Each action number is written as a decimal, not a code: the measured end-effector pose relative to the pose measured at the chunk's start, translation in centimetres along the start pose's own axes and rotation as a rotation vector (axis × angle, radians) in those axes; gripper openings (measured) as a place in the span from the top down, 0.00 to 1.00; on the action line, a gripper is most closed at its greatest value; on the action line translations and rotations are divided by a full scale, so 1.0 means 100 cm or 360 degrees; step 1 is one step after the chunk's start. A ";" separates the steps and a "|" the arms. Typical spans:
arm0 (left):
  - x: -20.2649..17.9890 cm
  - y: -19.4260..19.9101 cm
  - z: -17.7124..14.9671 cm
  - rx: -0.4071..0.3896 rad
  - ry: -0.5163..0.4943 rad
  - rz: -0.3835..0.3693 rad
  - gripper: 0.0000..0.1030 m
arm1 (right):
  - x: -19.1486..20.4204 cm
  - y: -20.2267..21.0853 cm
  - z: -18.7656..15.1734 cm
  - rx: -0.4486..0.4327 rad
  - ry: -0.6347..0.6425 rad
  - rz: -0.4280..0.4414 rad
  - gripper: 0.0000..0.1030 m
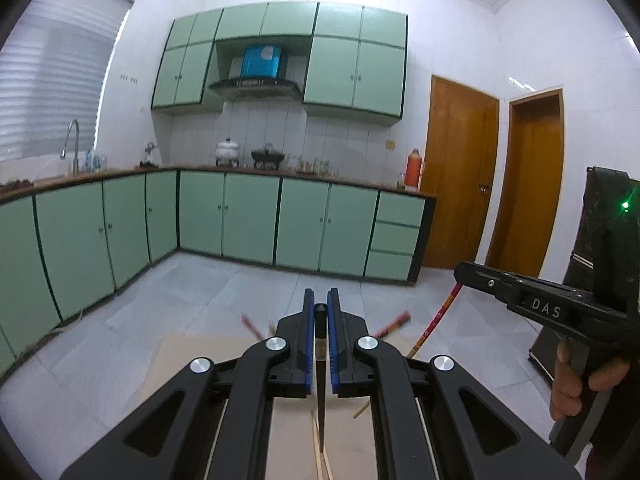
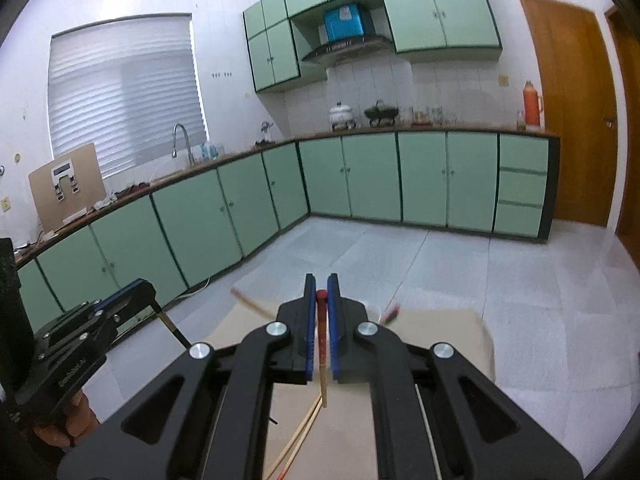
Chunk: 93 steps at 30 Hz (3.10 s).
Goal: Organize utensils
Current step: 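Carry both chopsticks to the white holder and drop them in with both tools, then open both tools and withdraw them back over the last two chopsticks, then grasp the last red-patterned chopstick with the right tool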
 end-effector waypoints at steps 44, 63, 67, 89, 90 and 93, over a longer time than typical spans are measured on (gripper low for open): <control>0.014 -0.088 0.004 0.0021 0.0034 0.0095 0.55 | -0.057 -0.055 -0.006 -0.0084 -0.0113 -0.0166 0.36; 0.028 -0.007 -0.156 0.0414 0.0002 0.0143 0.30 | -0.012 -0.002 -0.180 0.0128 -0.0118 -0.0372 0.09; 0.033 0.001 -0.185 0.0482 -0.0002 0.0166 0.30 | -0.004 -0.001 -0.206 0.0164 -0.0153 -0.0382 0.09; 0.071 0.039 -0.245 0.0558 0.0015 0.0274 0.30 | 0.079 -0.018 -0.301 0.0397 -0.0088 -0.0370 0.39; 0.072 0.040 -0.245 0.0556 0.0022 0.0274 0.30 | 0.083 -0.019 -0.304 0.0413 -0.0073 -0.0364 0.41; 0.072 0.041 -0.247 0.0548 0.0028 0.0268 0.30 | 0.090 -0.024 -0.310 0.0456 -0.0051 -0.0356 0.46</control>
Point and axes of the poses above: each gripper's, at about its wrist camera, not at the fingertips, and y roughly against the way its jaws point, x to its left, z to its top, the point moved 3 cm from there along -y, roughly the way its jaws point, and after that the axes turned 3 degrees about z, right-handed, at the moved point
